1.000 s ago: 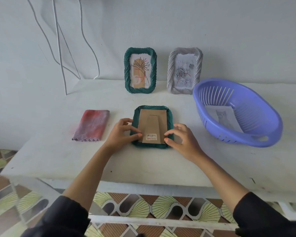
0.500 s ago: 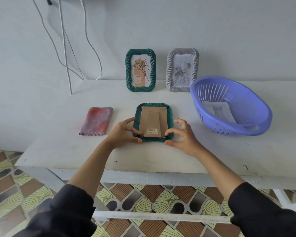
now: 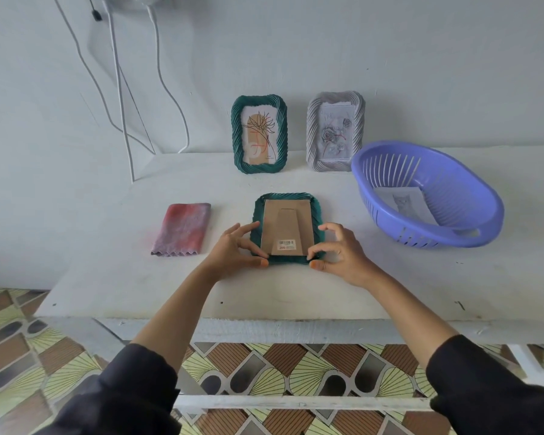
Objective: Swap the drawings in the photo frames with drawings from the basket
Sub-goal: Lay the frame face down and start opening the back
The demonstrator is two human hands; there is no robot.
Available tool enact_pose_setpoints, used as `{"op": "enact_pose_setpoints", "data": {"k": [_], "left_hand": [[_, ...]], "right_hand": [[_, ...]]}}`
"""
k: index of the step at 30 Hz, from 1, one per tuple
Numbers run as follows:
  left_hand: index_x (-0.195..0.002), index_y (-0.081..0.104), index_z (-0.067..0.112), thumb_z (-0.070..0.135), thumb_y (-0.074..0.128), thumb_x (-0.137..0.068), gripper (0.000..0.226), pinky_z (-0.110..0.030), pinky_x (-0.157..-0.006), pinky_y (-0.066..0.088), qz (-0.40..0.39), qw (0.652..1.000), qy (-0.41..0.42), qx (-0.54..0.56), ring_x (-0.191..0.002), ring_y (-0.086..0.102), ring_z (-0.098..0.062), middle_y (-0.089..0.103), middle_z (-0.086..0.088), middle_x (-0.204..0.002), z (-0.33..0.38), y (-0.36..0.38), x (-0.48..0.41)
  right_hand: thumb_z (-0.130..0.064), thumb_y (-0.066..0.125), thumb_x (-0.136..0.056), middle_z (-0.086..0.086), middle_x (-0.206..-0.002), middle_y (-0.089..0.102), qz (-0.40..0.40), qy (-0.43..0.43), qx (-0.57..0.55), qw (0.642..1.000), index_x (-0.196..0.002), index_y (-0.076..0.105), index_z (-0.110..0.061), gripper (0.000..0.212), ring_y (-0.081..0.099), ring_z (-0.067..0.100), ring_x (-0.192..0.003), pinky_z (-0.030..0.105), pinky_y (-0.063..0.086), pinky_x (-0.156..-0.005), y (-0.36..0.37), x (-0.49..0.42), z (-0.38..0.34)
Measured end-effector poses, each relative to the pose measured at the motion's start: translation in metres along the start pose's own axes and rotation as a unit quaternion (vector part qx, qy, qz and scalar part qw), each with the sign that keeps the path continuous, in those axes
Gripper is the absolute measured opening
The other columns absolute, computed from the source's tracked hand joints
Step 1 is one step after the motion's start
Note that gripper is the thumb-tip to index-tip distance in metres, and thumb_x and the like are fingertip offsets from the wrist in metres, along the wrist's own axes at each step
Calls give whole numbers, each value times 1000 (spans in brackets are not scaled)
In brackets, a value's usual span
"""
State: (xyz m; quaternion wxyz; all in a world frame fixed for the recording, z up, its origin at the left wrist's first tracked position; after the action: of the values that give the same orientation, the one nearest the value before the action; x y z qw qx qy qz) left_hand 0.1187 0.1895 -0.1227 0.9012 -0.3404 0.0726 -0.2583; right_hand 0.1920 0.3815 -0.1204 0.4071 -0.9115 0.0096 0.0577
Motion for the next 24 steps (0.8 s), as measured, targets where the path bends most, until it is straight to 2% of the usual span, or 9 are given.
{"op": "enact_pose_setpoints", "data": {"k": [4, 6, 8, 10, 12, 15, 18, 21, 24], "left_hand": [[-74, 72, 37, 21, 83, -65, 22, -33, -114, 12, -10, 1000, -4, 7, -141, 16, -17, 34, 7, -149, 1, 1, 1], [-75, 71, 38, 20, 80, -69, 21, -34, -114, 17, -8, 996, -14, 89, -137, 24, -13, 33, 6, -148, 0, -1, 0], [-83, 70, 37, 22, 73, -78, 16, -33, -110, 26, 40, 982, -30, 183, -131, 35, -12, 38, 2, -143, -2, -8, -3], [-94, 70, 30, 25, 68, -82, 13, -37, -109, 34, 118, 978, -55, 165, -125, 44, -17, 47, -3, -134, -8, -17, -9], [-102, 71, 21, 25, 66, -83, 20, -38, -105, 40, 169, 977, -89, 92, -117, 51, -21, 56, -6, -124, -12, -18, -15], [-100, 73, 19, 22, 63, -84, 20, -32, -100, 41, 195, 973, -116, 35, -116, 48, -25, 66, -3, -114, -9, -12, -22], [-98, 74, 22, 21, 62, -84, 18, -27, -91, 40, 208, 969, -133, 31, -116, 44, -26, 68, -1, -109, -10, -10, -21], [-93, 75, 20, 20, 65, -81, 15, -35, -90, 48, 217, 964, -143, 48, -110, 54, -25, 71, -2, -104, -11, -12, -19], [-88, 76, 17, 19, 66, -79, 13, -30, -80, 51, 225, 961, -152, 57, -100, 61, -22, 74, -2, -98, -9, -13, -18]], "right_hand": [[-29, 75, -74, -2, -137, 36, -11, 4, -20, 1000, -82, 69, -31, 10, 28, 17, -129, 28, 19, -105, 0, 1, 1], [-26, 76, -73, -5, -134, 35, -29, 22, -81, 996, -81, 66, -39, 17, 28, 11, -128, 27, 20, -105, -1, 0, 3], [-22, 74, -76, -6, -130, 36, -20, 44, -157, 986, -88, 65, -40, 24, 31, 6, -127, 21, 20, -102, -7, -3, 5], [-17, 69, -81, -2, -129, 41, 29, 67, -171, 983, -100, 67, -31, 24, 36, 8, -127, 16, 21, -98, -15, -11, 11], [-14, 64, -84, 6, -129, 47, 91, 90, -125, 984, -110, 67, -19, 27, 43, 15, -125, 16, 26, -95, -22, -19, 17], [-20, 62, -85, 6, -130, 53, 144, 123, -28, 981, -114, 66, -20, 29, 47, 21, -122, 28, 33, -98, -22, -23, 21], [-28, 58, -87, 1, -133, 52, 133, 118, 69, 982, -116, 64, -29, 30, 44, 22, -122, 31, 32, -99, -13, -23, 23], [-30, 56, -88, 1, -135, 52, 131, 109, 80, 982, -118, 63, -31, 30, 44, 22, -122, 32, 31, -100, -12, -22, 23], [-31, 54, -89, 1, -136, 51, 133, 104, 95, 981, -119, 62, -31, 31, 44, 23, -123, 32, 31, -100, -12, -21, 21]]}}
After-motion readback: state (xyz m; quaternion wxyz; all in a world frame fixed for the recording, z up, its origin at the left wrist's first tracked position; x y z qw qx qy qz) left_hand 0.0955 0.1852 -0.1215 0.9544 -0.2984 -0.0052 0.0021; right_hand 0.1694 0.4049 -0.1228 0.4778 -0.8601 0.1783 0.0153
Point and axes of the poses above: each hand's wrist, its own x-axis away from the middle knuckle, its own y-axis out of the palm, z = x × y, the point moved 9 cm from there along -x, towards the middle knuckle
